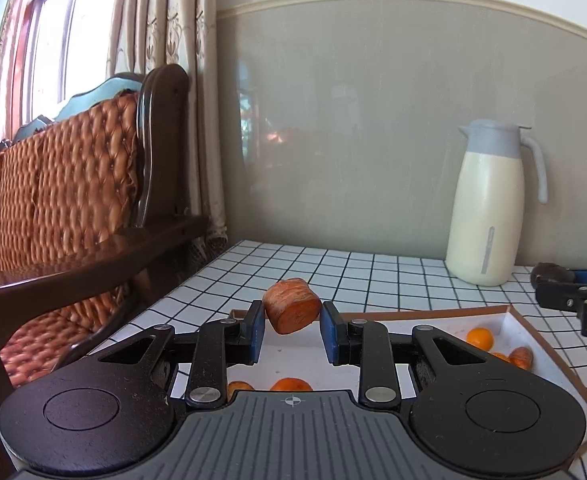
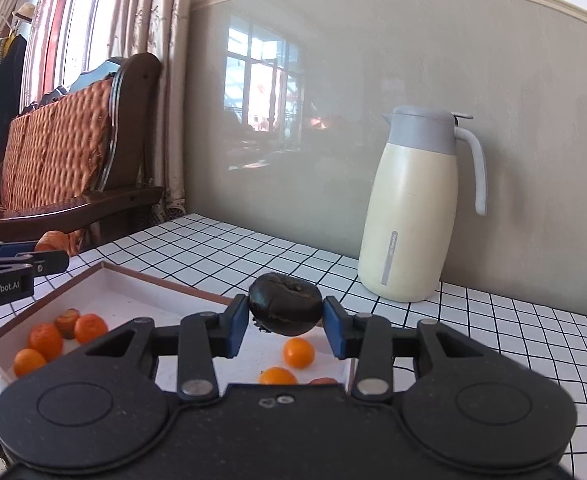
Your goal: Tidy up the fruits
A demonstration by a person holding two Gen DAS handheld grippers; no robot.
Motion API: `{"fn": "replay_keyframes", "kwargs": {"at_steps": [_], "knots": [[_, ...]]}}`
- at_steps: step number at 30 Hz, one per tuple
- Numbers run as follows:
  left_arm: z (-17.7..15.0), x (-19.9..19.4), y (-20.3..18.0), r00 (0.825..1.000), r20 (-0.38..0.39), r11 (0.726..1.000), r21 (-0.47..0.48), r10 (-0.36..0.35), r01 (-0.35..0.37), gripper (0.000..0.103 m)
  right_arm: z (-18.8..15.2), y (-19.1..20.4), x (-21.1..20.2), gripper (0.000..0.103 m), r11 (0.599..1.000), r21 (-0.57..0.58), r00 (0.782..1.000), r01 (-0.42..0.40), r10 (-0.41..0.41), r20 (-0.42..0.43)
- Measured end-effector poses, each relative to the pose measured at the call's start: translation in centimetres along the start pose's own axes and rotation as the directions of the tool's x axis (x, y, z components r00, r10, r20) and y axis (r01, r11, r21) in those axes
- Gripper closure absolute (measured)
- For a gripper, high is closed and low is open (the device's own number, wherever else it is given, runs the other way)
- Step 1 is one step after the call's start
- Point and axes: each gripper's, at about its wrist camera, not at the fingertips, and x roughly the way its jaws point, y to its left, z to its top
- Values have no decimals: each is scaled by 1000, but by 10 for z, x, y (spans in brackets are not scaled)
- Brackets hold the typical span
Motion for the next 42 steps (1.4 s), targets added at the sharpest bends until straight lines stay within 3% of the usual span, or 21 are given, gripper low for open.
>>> {"fn": "replay_keyframes", "kwargs": {"at_steps": [5,7,8,9,10,11,13,31,38,42], "knots": [[4,22,8,999,-31,1000,-17,16,-17,73,2,-2,18,71,1000,-1,1000,-10,10,-23],[3,32,9,998,-69,1000,-8,-14,13,72,1,-4,27,69,999,2,999,-34,34,-43],[0,34,8,997,-79,1000,-3,-22,22,72,0,-5,32,50,1000,-6,997,-25,25,-66],[-3,34,7,997,-77,1000,-1,-9,9,67,-3,-6,33,16,1000,-12,998,9,-10,-65],[-6,33,7,998,-65,1000,-2,15,-15,30,-6,-7,31,7,999,-8,998,53,-53,-32],[-8,29,8,999,-41,1000,-2,25,-25,1,-7,-9,28,6,998,-2,998,67,-67,-15],[-8,24,9,1000,-11,1000,-2,26,-26,0,-6,-12,27,6,999,11,998,53,-52,-28],[-12,5,-4,1000,-7,999,40,15,-14,0,-4,-9,12,6,999,18,998,36,-35,-54],[-1,-42,-11,999,50,999,32,9,-11,0,7,-7,-35,6,999,26,1000,20,-20,-8],[-6,-77,-11,999,44,1000,6,-11,10,0,3,-8,-79,6,1000,14,1000,13,-13,21]]}}
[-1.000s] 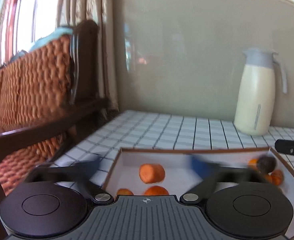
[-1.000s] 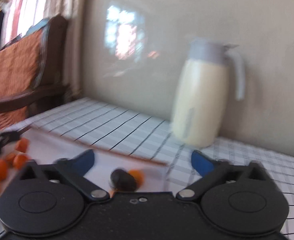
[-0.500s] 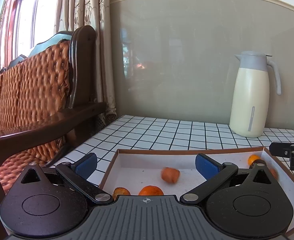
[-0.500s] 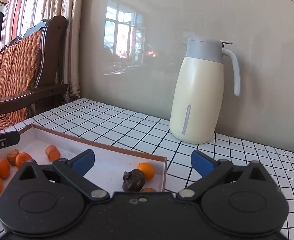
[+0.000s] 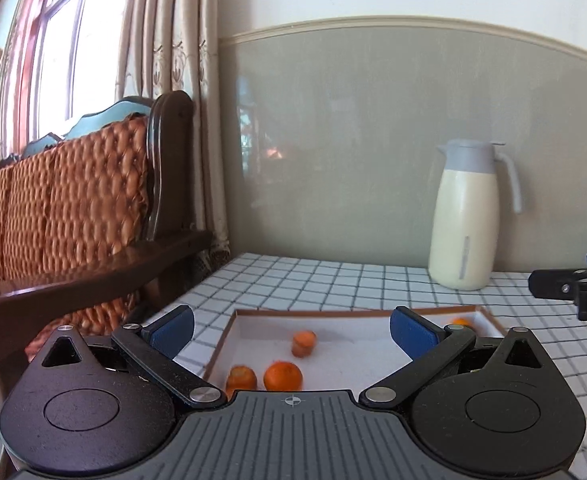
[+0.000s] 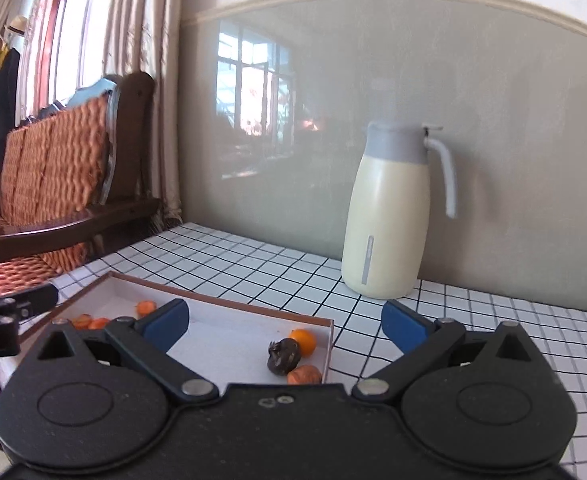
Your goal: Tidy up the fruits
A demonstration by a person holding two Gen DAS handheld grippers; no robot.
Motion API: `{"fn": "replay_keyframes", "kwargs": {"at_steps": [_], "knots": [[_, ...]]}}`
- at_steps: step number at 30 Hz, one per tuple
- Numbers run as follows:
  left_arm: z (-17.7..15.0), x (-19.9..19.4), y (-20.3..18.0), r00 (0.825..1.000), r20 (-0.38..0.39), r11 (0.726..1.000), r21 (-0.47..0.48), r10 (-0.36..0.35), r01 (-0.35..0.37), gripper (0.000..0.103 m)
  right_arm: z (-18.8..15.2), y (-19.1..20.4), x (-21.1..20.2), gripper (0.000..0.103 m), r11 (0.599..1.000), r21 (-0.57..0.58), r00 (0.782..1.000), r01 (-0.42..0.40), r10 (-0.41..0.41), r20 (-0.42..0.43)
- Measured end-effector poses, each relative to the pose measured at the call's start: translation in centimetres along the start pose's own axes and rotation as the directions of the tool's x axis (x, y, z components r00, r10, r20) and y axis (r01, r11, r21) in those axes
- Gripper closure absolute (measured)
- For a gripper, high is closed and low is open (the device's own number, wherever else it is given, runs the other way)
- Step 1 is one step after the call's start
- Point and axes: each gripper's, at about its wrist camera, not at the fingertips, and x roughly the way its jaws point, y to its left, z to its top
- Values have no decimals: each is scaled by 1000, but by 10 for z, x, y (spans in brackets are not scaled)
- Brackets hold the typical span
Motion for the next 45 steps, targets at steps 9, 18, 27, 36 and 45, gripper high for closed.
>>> {"fn": "replay_keyframes", "kwargs": {"at_steps": [9,18,27,36,45], "knots": [[-17,-96,-22,996,56,997,25,-68,67,0,-35,-7,-93,6,999,2,999,46,-46,-4],[-43,-155,-32,993,61,995,20,-102,101,0,-62,1,-140,6,996,-51,995,73,-70,65],[-54,-158,-27,990,116,996,-44,-78,84,0,-75,2,-133,6,991,-46,992,122,-120,49],[-57,-165,-31,985,157,997,-6,-74,76,0,-79,0,-147,6,993,-32,988,110,-105,114],[-58,-166,-31,985,157,997,-10,-77,80,0,-78,0,-146,6,993,-32,989,114,-110,102]]}}
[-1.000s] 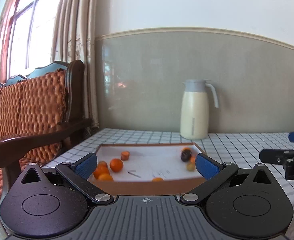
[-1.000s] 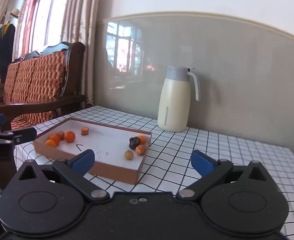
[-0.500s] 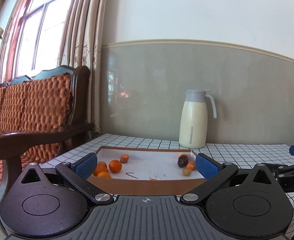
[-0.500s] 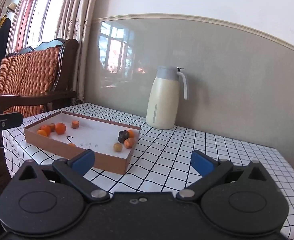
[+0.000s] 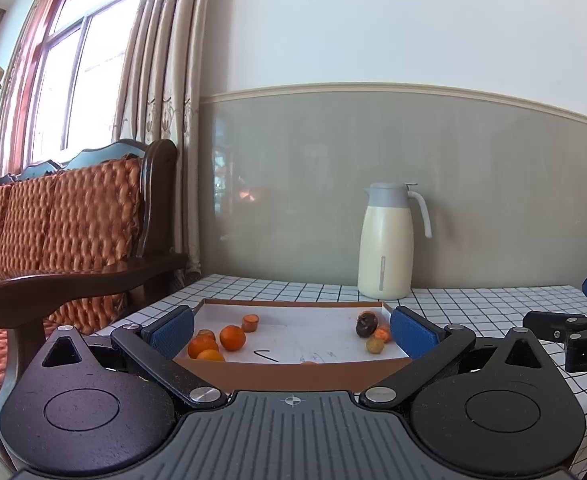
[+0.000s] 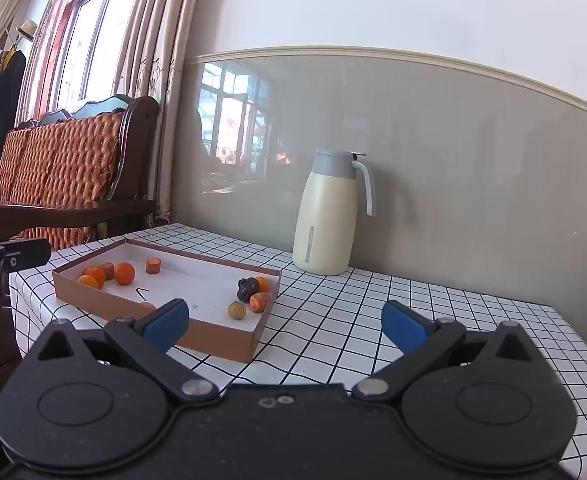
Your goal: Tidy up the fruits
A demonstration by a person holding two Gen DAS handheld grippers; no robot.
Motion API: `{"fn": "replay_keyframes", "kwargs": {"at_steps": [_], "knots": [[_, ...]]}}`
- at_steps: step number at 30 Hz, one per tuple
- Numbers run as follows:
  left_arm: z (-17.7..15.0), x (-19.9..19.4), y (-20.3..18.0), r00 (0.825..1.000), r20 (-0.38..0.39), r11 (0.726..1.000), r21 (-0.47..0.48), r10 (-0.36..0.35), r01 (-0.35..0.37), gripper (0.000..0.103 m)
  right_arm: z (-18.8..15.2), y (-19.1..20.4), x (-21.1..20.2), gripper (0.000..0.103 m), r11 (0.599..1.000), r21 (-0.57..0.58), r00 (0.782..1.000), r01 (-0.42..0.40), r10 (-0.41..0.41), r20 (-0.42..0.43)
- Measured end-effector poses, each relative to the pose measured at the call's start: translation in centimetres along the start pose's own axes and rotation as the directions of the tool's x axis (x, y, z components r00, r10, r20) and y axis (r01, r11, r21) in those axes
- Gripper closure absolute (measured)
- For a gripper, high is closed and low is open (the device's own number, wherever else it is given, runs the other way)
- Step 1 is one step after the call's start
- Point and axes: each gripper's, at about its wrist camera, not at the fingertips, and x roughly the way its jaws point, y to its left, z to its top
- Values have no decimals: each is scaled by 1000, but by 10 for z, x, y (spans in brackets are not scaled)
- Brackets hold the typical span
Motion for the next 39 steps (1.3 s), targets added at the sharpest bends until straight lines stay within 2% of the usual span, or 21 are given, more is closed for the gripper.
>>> {"fn": "replay_keyframes", "kwargs": {"at_steps": [39], "knots": [[1,1,-3,1000,-1,1000,15,7,-7,0,1,1,-1,6,1000,-3,1000,2,-2,-1]]}}
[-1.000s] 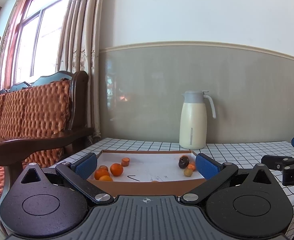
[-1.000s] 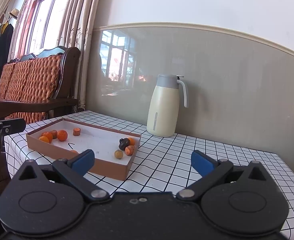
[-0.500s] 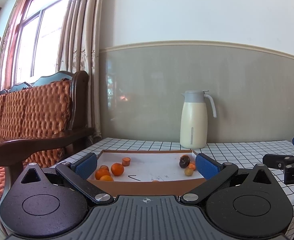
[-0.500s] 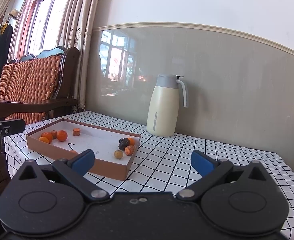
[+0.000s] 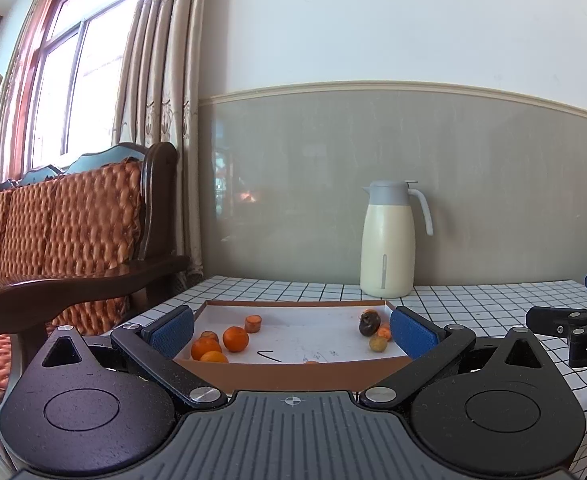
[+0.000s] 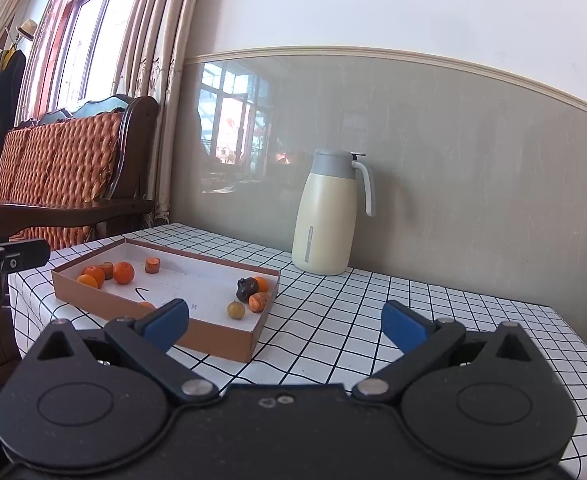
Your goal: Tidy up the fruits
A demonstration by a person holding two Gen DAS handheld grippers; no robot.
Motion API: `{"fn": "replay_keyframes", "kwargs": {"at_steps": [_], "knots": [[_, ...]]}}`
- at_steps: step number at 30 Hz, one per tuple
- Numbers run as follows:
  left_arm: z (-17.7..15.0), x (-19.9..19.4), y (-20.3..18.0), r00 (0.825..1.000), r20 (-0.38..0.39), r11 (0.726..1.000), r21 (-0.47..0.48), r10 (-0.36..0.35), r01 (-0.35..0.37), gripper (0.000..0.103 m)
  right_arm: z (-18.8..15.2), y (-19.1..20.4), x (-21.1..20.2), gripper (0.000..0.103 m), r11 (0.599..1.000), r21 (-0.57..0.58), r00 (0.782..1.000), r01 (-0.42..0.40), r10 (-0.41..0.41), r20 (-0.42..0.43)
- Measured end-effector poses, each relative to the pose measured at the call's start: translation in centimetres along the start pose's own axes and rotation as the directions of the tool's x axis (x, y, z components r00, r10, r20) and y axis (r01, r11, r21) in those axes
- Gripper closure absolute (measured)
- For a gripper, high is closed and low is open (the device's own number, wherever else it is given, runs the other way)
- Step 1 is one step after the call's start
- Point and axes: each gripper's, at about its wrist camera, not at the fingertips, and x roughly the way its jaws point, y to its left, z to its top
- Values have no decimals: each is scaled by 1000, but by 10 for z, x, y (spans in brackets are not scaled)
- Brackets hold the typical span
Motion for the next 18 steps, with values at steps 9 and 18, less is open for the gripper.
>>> {"fn": "replay_keyframes", "kwargs": {"at_steps": [9,18], "knots": [[0,-1,2,1000,4,1000,-3,2,-2,0,0,0,0,6,1000,-1,1000,0,0,1],[-1,-1,0,1000,9,1000,10,0,0,0,0,0,0,6,1000,0,1000,0,0,1]]}}
